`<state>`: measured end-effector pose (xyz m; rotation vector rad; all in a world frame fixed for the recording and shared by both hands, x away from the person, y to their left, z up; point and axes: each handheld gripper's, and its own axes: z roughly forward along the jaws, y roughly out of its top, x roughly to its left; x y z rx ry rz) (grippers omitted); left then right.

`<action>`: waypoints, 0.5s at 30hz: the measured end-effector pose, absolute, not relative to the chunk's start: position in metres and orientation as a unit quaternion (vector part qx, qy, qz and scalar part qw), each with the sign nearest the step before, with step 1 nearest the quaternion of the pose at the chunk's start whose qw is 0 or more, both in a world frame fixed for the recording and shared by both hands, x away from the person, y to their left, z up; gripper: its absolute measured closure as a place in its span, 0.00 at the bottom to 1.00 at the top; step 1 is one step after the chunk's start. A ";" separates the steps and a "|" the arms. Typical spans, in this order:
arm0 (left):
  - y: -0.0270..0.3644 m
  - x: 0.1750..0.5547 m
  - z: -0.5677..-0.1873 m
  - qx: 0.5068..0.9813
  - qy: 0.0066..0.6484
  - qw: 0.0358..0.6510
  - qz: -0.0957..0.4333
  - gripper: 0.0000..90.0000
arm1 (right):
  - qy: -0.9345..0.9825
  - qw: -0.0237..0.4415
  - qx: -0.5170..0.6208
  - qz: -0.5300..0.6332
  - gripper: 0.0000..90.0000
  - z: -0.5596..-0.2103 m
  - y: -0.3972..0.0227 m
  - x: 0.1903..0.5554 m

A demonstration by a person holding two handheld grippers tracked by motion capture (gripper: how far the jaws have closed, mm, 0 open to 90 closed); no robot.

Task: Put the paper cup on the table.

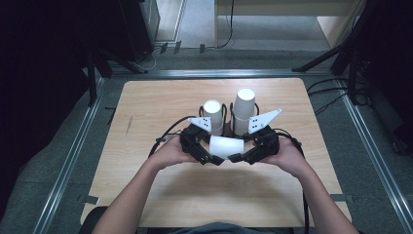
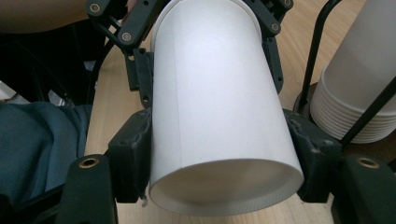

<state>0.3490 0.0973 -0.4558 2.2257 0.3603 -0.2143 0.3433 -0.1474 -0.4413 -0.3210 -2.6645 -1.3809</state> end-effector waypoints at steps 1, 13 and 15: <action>0.098 0.349 -0.455 0.889 0.141 0.426 -0.089 0.16 | -0.882 0.063 -0.105 -0.456 0.37 -0.442 -0.147 0.343; 0.099 0.348 -0.452 0.891 0.124 0.426 -0.095 0.25 | -0.879 0.080 -0.103 -0.458 0.37 -0.444 -0.146 0.344; 0.099 0.348 -0.452 0.892 0.124 0.424 -0.097 0.25 | -0.879 0.078 -0.102 -0.459 0.37 -0.444 -0.146 0.344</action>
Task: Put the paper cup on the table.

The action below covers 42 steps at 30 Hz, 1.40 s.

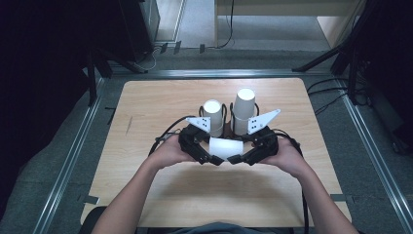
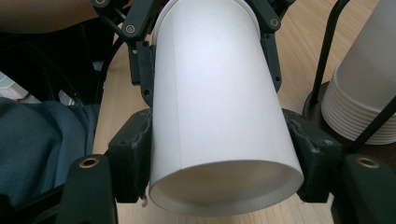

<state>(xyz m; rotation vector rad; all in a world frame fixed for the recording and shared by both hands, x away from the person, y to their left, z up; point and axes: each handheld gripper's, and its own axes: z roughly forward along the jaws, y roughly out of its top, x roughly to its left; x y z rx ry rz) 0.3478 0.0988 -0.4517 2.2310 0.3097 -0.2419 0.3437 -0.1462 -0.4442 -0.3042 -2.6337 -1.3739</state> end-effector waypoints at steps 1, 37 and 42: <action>0.099 0.348 -0.451 0.893 0.124 0.422 -0.095 0.26 | -0.880 0.079 -0.102 -0.457 0.36 -0.444 -0.146 0.344; 0.104 0.366 -0.426 0.942 0.134 0.304 -0.055 0.25 | -0.903 0.034 -0.130 -0.409 0.27 -0.455 -0.146 0.349; 0.097 0.369 -0.428 0.948 0.128 0.285 -0.057 0.25 | -0.903 0.033 -0.133 -0.406 0.27 -0.456 -0.145 0.349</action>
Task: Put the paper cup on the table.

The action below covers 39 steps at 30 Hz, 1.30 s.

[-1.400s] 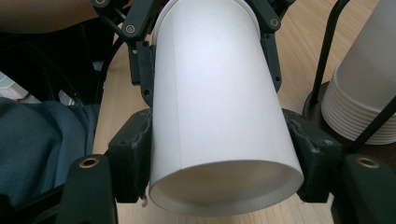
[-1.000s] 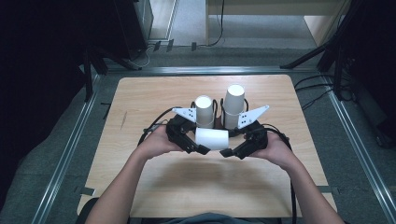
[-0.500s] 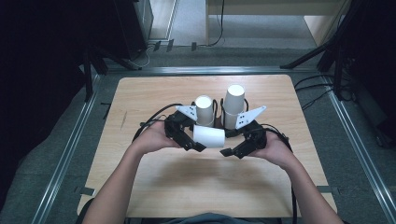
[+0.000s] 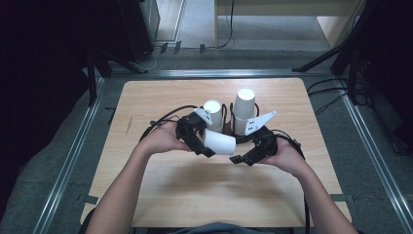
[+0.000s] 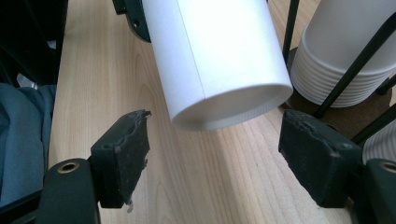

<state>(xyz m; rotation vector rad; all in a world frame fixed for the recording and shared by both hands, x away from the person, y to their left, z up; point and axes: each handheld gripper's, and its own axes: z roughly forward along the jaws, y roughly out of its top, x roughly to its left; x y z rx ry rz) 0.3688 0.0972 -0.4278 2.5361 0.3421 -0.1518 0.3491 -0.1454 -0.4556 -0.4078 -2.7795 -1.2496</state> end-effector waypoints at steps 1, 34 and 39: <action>0.096 0.369 -0.429 0.949 0.127 0.282 -0.059 0.25 | -0.904 0.032 -0.132 -0.405 0.27 -0.456 -0.145 0.349; 0.074 0.359 -0.448 0.961 0.105 0.242 -0.084 0.24 | -0.924 0.033 -0.094 -0.369 0.34 -0.470 -0.121 0.341; 0.072 0.358 -0.449 0.962 0.100 0.240 -0.088 0.24 | -0.925 0.033 -0.087 -0.368 0.35 -0.470 -0.118 0.340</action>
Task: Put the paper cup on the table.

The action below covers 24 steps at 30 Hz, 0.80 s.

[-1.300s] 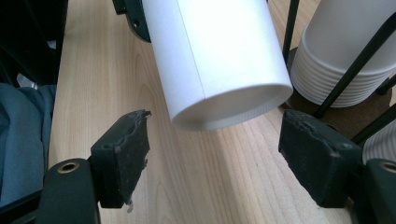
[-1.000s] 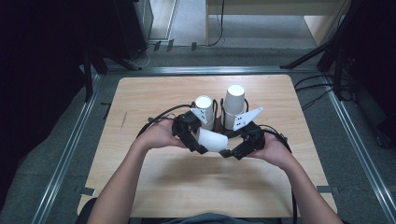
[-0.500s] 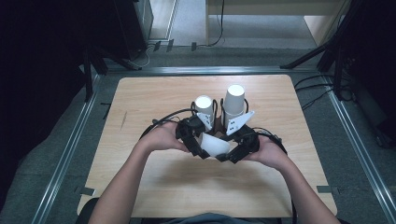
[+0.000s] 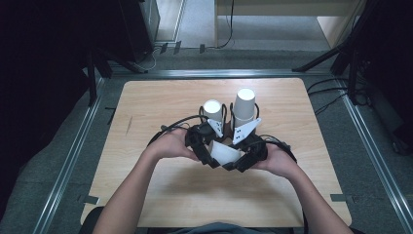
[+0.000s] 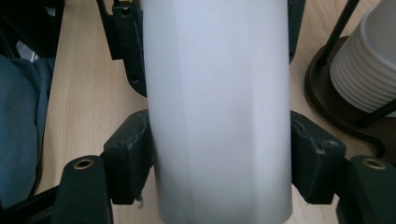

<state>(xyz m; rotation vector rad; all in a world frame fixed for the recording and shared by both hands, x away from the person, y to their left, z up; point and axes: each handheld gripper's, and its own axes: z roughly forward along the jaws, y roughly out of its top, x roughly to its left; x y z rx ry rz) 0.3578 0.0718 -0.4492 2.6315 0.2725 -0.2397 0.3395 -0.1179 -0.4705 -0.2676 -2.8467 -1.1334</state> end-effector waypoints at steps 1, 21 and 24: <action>0.072 0.357 -0.449 0.962 0.098 0.239 -0.087 0.24 | -0.926 0.032 -0.085 -0.368 0.36 -0.471 -0.118 0.339; 0.088 0.357 -0.439 0.941 0.118 0.312 -0.062 0.13 | -0.913 0.031 -0.091 -0.397 0.37 -0.462 -0.130 0.343; 0.093 0.357 -0.437 0.934 0.126 0.329 -0.060 0.12 | -0.908 0.026 -0.093 -0.408 0.37 -0.460 -0.134 0.344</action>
